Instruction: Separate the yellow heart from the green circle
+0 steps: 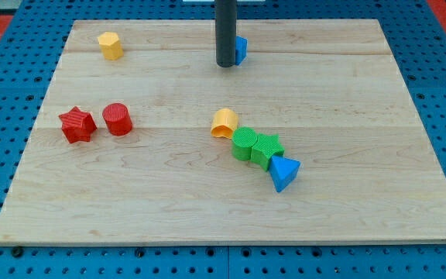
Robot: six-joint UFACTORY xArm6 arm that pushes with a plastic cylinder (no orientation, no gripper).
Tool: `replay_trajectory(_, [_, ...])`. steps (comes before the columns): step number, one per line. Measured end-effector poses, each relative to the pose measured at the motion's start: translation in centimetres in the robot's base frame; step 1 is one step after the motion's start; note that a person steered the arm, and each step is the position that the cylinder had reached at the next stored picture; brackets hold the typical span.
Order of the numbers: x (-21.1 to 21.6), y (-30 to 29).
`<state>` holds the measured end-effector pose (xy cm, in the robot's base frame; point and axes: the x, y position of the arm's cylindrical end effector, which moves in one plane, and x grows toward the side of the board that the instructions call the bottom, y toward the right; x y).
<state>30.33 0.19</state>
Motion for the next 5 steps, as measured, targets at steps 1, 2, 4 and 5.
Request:
replay_trajectory(1, [3.2, -0.4])
replay_trajectory(2, [8.7, -1.4])
replay_trajectory(4, [13.0, -9.7])
replay_trajectory(5, [15.6, -8.4])
